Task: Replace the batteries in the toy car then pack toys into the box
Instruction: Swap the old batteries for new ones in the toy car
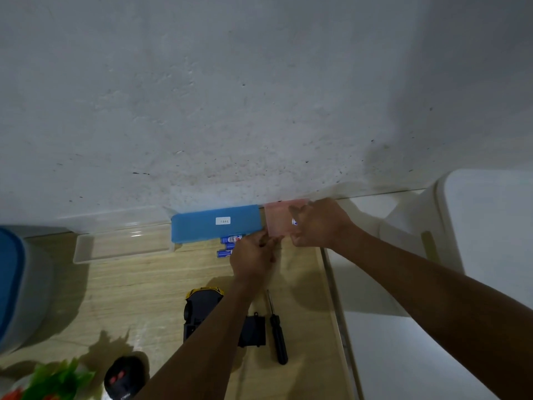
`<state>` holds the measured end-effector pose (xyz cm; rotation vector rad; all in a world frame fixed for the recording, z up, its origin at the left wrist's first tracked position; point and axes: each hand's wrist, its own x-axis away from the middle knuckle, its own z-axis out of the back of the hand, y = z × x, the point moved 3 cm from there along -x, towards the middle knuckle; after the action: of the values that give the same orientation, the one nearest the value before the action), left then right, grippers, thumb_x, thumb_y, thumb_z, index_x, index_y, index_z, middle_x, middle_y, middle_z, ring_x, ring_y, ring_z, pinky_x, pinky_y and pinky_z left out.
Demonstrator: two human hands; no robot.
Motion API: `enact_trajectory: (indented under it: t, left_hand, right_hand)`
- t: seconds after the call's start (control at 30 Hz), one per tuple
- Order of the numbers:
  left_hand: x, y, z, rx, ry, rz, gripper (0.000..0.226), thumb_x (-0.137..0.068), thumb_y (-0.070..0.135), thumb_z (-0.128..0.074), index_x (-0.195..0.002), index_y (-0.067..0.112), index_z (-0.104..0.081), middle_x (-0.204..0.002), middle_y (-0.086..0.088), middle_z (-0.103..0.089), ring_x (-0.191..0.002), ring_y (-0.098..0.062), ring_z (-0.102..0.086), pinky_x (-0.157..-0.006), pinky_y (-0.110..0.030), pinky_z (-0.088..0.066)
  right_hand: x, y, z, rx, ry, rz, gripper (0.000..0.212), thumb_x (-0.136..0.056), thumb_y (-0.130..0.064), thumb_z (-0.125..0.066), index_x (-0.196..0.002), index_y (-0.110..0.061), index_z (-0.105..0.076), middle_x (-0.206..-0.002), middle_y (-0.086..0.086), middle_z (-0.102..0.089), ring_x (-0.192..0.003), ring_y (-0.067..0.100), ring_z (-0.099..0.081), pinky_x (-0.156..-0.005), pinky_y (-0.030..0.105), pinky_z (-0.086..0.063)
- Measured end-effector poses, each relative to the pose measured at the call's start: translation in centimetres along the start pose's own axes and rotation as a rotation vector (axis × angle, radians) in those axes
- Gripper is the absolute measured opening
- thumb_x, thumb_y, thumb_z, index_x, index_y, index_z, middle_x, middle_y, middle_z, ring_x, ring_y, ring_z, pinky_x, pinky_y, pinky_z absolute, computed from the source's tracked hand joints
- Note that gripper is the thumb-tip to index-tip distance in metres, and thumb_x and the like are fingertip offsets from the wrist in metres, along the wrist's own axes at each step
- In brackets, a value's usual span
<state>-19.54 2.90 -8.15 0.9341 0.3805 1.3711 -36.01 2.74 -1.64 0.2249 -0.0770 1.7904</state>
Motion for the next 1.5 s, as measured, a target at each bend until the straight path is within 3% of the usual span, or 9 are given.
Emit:
enact_trajectory:
  t: [0.27, 0.4, 0.5, 0.7, 0.9, 1.1, 1.2, 1.33, 1.5]
  left_hand:
    - [-0.1, -0.1, -0.2, -0.045, -0.017, -0.011, 0.032, -0.092, 0.058, -0.054, -0.084, 0.032, -0.071, -0.058, 0.009, -0.062, -0.061, -0.006, -0.060, -0.055, -0.024, -0.044]
    - [-0.2, -0.2, -0.2, -0.045, -0.007, 0.023, 0.030, -0.092, 0.052, -0.058, -0.080, 0.028, -0.070, -0.054, 0.008, -0.064, -0.053, -0.007, -0.062, -0.059, -0.028, -0.052]
    - [0.0, -0.1, -0.1, -0.043, -0.010, 0.032, 0.025, -0.092, 0.048, -0.060, -0.088, 0.027, -0.072, -0.054, 0.008, -0.064, -0.052, -0.005, -0.062, -0.061, -0.030, -0.055]
    - [0.1, -0.1, -0.1, -0.049, -0.033, -0.012, 0.036, -0.088, 0.059, -0.058, -0.099, 0.029, -0.073, -0.064, 0.007, -0.069, -0.067, -0.013, -0.066, -0.065, -0.032, -0.054]
    - [0.6, 0.3, 0.1, -0.021, 0.024, -0.060, 0.046, -0.090, 0.053, -0.060, -0.125, 0.024, -0.063, -0.096, -0.003, -0.073, -0.089, -0.023, -0.066, -0.073, -0.035, -0.053]
    - [1.0, 1.0, -0.1, -0.033, -0.030, -0.157, 0.025, -0.096, 0.036, -0.058, -0.111, 0.023, -0.073, -0.098, -0.002, -0.076, -0.089, -0.020, -0.069, -0.076, -0.029, -0.051]
    - [0.9, 0.7, -0.1, -0.025, -0.034, -0.199, 0.020, -0.097, 0.022, -0.059, -0.108, 0.018, -0.075, -0.103, -0.003, -0.076, -0.092, -0.020, -0.069, -0.080, -0.029, -0.051]
    - [0.7, 0.4, 0.2, -0.047, -0.046, -0.234, 0.023, -0.096, 0.010, -0.057, -0.112, 0.014, -0.074, -0.106, -0.007, -0.075, -0.094, -0.022, -0.070, -0.083, -0.025, -0.049]
    - [0.6, 0.5, 0.4, -0.008, -0.054, -0.284, 0.024, -0.094, 0.004, -0.057, -0.108, 0.013, -0.075, -0.105, -0.007, -0.075, -0.093, -0.021, -0.070, -0.084, -0.024, -0.049]
  right_hand:
    - [-0.5, -1.3, -0.2, 0.054, -0.021, 0.043, 0.016, -0.060, -0.028, -0.068, -0.063, -0.013, -0.064, -0.049, 0.001, -0.056, -0.039, 0.020, -0.052, -0.045, 0.017, -0.028]
    - [-0.9, -0.8, 1.0, 0.096, -0.025, 0.052, 0.020, -0.070, -0.038, -0.061, -0.066, -0.017, -0.061, -0.052, -0.004, -0.047, -0.045, 0.017, -0.041, -0.045, 0.020, -0.015]
    - [-1.0, 0.1, 1.7, 0.096, -0.030, 0.055, 0.029, -0.074, -0.047, -0.057, -0.070, -0.019, -0.057, -0.058, -0.005, -0.050, -0.049, 0.016, -0.043, -0.051, 0.023, -0.024]
    - [0.3, 1.8, 2.3, -0.139, 0.360, -0.142, 0.024, -0.067, -0.043, -0.065, -0.079, -0.023, -0.070, -0.057, -0.005, -0.066, -0.040, 0.017, -0.058, -0.047, 0.018, -0.039]
    - [0.9, 1.8, 2.6, -0.258, 0.546, -0.421, 0.026, -0.081, -0.042, -0.072, -0.080, -0.021, -0.057, -0.052, -0.003, -0.060, -0.043, 0.022, -0.058, -0.048, 0.022, -0.040]
    - [1.0, 1.1, 0.4, -0.567, 0.328, -0.730, 0.036, -0.087, -0.056, -0.057, -0.070, -0.025, -0.050, -0.064, -0.005, -0.058, -0.064, 0.020, -0.059, -0.058, 0.027, -0.040]
    - [0.6, 0.0, -1.1, -0.818, 0.214, -0.657, 0.040, -0.089, -0.047, -0.060, -0.061, -0.022, -0.046, -0.060, -0.004, -0.052, -0.062, 0.018, -0.055, -0.058, 0.031, -0.042]
    - [-0.2, -1.2, -2.4, -0.698, -0.101, -0.467, 0.029, -0.094, -0.042, -0.055, -0.099, -0.016, -0.066, -0.095, 0.004, -0.067, -0.088, 0.022, -0.064, -0.075, 0.033, -0.049]
    - [-0.7, -1.6, -1.0, -0.562, -0.212, -0.291, 0.038, -0.094, -0.045, -0.057, -0.128, -0.028, -0.057, -0.124, -0.001, -0.062, -0.110, 0.021, -0.058, -0.079, 0.022, -0.036]
